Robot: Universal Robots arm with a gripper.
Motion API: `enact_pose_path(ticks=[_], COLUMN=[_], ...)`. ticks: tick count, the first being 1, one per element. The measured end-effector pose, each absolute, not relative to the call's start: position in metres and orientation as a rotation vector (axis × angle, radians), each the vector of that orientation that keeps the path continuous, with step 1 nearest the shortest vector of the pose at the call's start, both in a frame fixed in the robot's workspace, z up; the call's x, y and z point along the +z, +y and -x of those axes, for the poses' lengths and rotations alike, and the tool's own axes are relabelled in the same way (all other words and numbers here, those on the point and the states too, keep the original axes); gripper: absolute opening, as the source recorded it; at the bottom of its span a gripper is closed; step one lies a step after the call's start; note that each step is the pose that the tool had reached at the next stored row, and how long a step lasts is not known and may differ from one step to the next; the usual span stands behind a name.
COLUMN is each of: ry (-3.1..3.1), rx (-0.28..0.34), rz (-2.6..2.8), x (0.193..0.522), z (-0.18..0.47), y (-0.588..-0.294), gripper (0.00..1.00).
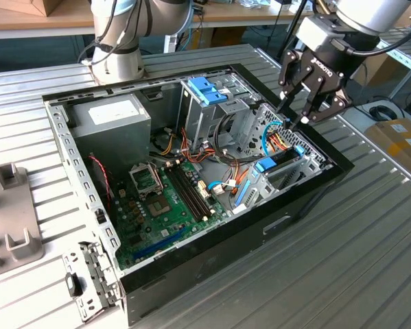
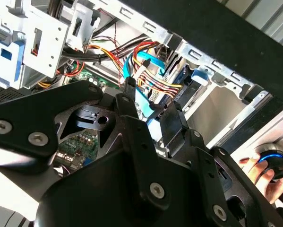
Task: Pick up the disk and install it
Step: 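Insert the second disk wire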
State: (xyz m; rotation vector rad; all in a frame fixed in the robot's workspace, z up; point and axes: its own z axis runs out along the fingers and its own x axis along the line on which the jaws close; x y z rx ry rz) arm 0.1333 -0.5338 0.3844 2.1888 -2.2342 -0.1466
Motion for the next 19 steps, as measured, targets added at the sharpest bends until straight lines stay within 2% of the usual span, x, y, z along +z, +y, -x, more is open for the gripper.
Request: enact_pose_path(ticks=[15, 16, 17, 18, 19], ry=[-2.234, -2.234, -2.234, -2.234, -2.234], rx=[-0.146, -0.146, -0.146, -0.146, -0.146], rz=[-2.188, -2.188, -2.188, -2.188, -2.188], x=[0.3826, 0.3825, 0.3826, 0.3826, 0.3825], z=[-0.1306, -0.1305, -0.1305, -0.1304, -0.1304], y=[-0.534, -0.534, -0.534, -0.534, -0.534], gripper=[0.48, 0.47, 0.4, 0.4, 0.27])
